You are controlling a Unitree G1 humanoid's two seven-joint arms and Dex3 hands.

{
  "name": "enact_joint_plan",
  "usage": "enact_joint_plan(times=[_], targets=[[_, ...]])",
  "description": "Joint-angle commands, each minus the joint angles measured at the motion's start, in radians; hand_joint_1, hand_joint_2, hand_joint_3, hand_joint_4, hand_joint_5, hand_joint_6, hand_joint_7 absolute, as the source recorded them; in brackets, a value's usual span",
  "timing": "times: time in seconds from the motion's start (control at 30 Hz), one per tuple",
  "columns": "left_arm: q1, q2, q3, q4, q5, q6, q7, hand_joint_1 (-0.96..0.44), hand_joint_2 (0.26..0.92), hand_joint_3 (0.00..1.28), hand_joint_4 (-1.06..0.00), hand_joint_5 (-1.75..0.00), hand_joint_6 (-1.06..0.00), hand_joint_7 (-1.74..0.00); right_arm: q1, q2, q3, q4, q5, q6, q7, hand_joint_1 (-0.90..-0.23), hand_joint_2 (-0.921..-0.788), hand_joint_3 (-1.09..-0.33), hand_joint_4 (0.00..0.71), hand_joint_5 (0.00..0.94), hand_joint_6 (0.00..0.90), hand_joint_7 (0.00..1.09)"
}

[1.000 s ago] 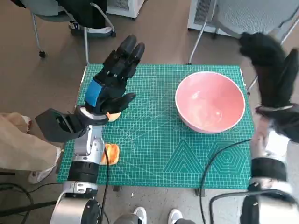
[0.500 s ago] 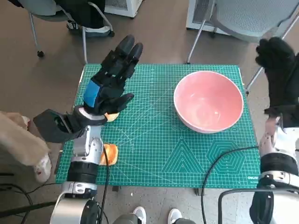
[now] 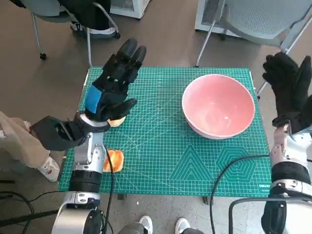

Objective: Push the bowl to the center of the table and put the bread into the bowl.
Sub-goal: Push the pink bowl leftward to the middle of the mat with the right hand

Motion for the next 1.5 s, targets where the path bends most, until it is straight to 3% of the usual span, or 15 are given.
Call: enact_joint_plan(times=[0.03, 0.33, 0.83, 1.23, 1.5], targets=[[0.009, 0.012, 0.009, -0.016, -0.011, 0.009, 0.003, -0.6, 0.921, 0.23, 0.0, 0.0, -0.17, -0.01, 0.037, 0.007, -0.016, 0.027, -0.007, 0.059, -0.021, -0.619, -0.921, -0.757, 0.167, 0.001, 0.248, 0.16], [0.023, 0.014, 0.013, -0.042, -0.01, 0.021, 0.012, -0.6, 0.921, 0.23, -0.01, -0.01, -0.18, -0.01, 0.055, 0.018, -0.033, 0.033, -0.009, 0.112, -0.036, -0.664, -0.921, -0.724, 0.163, 0.0, 0.253, 0.14], [0.028, 0.021, 0.018, -0.048, -0.008, 0.025, 0.017, -0.6, 0.921, 0.23, -0.02, -0.01, -0.18, -0.02, 0.062, 0.036, -0.052, 0.033, -0.016, 0.153, -0.057, -0.65, -0.921, -0.724, 0.168, 0.002, 0.269, 0.12], [0.029, 0.026, 0.016, -0.051, -0.006, 0.029, 0.024, -0.6, 0.921, 0.23, -0.02, -0.01, -0.18, -0.02, 0.071, 0.083, -0.053, 0.029, -0.02, 0.136, -0.052, -0.646, -0.921, -0.729, 0.178, 0.005, 0.294, 0.12], [0.027, 0.027, 0.015, -0.048, -0.003, 0.024, 0.024, -0.6, 0.921, 0.23, -0.02, 0.0, -0.18, -0.02, 0.073, 0.126, -0.042, 0.026, -0.037, 0.116, -0.042, -0.656, -0.921, -0.727, 0.188, 0.008, 0.3, 0.12]])
